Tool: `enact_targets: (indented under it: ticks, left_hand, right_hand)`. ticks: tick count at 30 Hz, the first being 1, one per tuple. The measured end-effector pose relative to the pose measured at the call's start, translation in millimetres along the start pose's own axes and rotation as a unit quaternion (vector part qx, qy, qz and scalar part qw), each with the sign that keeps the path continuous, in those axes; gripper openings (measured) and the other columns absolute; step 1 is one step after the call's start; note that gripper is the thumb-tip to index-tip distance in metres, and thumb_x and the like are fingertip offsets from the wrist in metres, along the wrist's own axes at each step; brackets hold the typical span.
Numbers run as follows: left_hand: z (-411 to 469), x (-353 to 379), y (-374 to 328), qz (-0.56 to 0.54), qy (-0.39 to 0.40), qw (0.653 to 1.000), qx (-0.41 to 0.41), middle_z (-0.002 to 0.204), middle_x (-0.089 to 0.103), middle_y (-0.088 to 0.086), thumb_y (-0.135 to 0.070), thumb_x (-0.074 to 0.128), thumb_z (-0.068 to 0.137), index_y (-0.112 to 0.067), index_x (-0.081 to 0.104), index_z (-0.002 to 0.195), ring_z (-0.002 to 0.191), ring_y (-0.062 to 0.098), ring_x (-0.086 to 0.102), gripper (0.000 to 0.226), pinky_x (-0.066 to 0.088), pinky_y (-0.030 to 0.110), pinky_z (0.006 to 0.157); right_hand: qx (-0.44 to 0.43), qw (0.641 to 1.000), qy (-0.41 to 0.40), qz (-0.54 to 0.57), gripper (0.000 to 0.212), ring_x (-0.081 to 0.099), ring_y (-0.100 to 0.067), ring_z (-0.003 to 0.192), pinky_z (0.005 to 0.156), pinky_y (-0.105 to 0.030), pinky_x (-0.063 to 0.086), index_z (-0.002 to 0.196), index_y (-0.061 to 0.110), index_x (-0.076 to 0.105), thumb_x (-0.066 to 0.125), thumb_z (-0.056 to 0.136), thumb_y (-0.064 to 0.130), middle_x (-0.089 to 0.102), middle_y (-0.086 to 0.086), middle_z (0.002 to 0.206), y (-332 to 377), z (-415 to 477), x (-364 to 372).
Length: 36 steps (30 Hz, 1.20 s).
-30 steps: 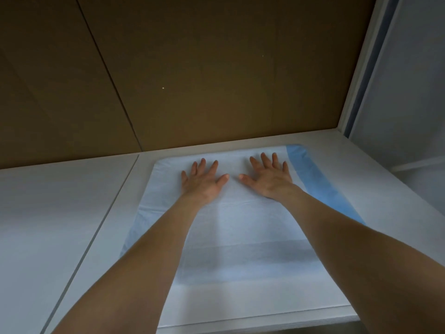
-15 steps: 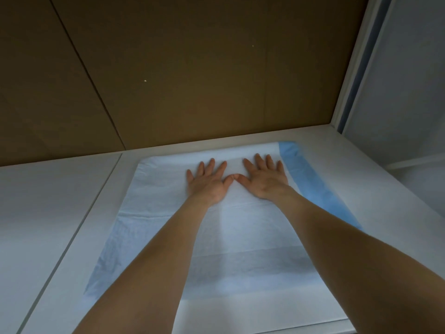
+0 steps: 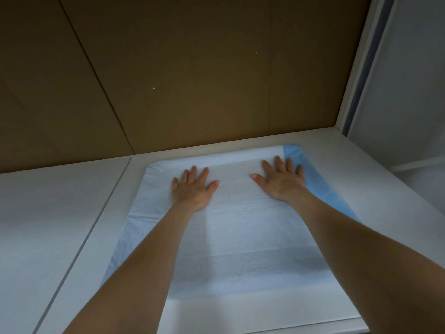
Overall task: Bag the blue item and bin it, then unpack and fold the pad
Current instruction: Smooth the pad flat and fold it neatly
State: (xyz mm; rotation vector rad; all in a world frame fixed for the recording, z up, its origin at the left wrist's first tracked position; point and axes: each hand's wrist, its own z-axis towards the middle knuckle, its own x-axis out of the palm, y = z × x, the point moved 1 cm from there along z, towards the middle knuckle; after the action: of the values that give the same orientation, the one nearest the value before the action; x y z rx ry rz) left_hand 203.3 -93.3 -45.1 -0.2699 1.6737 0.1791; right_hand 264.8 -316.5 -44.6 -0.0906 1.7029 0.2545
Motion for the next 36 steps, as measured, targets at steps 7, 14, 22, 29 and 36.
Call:
enact_targets:
  ticks: [7, 14, 22, 29, 36]
  left_hand:
    - [-2, -5, 26, -0.005, -0.006, 1.000, -0.016, 0.161, -0.007, 0.001, -0.062, 0.013, 0.095, -0.033, 0.002, 0.152, 0.149, 0.021, -0.005, 0.066, 0.000, 0.046, 0.120]
    - [-2, -1, 53, -0.016, -0.003, 0.999, -0.051, 0.161, -0.007, 0.010, -0.065, 0.012, 0.093, -0.031, 0.003, 0.153, 0.149, 0.026, -0.002, 0.069, 0.001, 0.038, 0.120]
    - [-31, -7, 11, -0.026, -0.028, 0.999, 0.014, 0.161, -0.002, 0.003, -0.050, 0.017, 0.099, -0.032, 0.006, 0.152, 0.149, 0.022, -0.001, 0.057, 0.002, 0.047, 0.119]
    - [-59, 2, -11, 0.007, 0.001, 1.000, 0.027, 0.161, -0.008, -0.001, -0.059, 0.011, 0.096, -0.038, -0.001, 0.151, 0.149, 0.023, -0.006, 0.060, -0.001, 0.054, 0.118]
    - [-62, 6, 1, 0.004, 0.003, 1.000, 0.008, 0.161, -0.009, -0.004, -0.065, 0.009, 0.093, -0.041, -0.002, 0.150, 0.149, 0.022, -0.006, 0.063, -0.002, 0.053, 0.118]
  right_hand:
    - [0.033, 0.999, -0.001, 0.001, 0.077, -0.007, -0.038, 0.147, 0.115, -0.061, 0.001, 0.153, 0.033, 0.005, 0.009, 0.088, 0.074, -0.005, -0.007, 0.161, 13, -3, -4]
    - [0.037, 0.999, -0.011, -0.002, 0.073, -0.007, -0.036, 0.147, 0.115, -0.059, 0.000, 0.152, 0.034, 0.004, 0.007, 0.090, 0.071, -0.005, -0.006, 0.161, 14, -6, 2]
    - [-0.010, 1.000, -0.020, 0.018, 0.072, -0.012, -0.033, 0.147, 0.117, -0.056, -0.003, 0.153, 0.032, 0.000, 0.011, 0.092, 0.068, -0.009, -0.006, 0.161, 42, -30, -1]
    - [-0.099, 0.995, 0.009, -0.018, 0.069, -0.015, -0.030, 0.147, 0.118, -0.053, -0.005, 0.153, 0.036, 0.000, 0.012, 0.092, 0.068, -0.010, -0.002, 0.161, 66, -60, 5]
    - [-0.102, 0.994, 0.018, -0.030, 0.071, -0.013, -0.029, 0.147, 0.118, -0.053, -0.005, 0.152, 0.038, -0.004, 0.007, 0.090, 0.071, -0.012, 0.000, 0.161, 64, -63, 14]
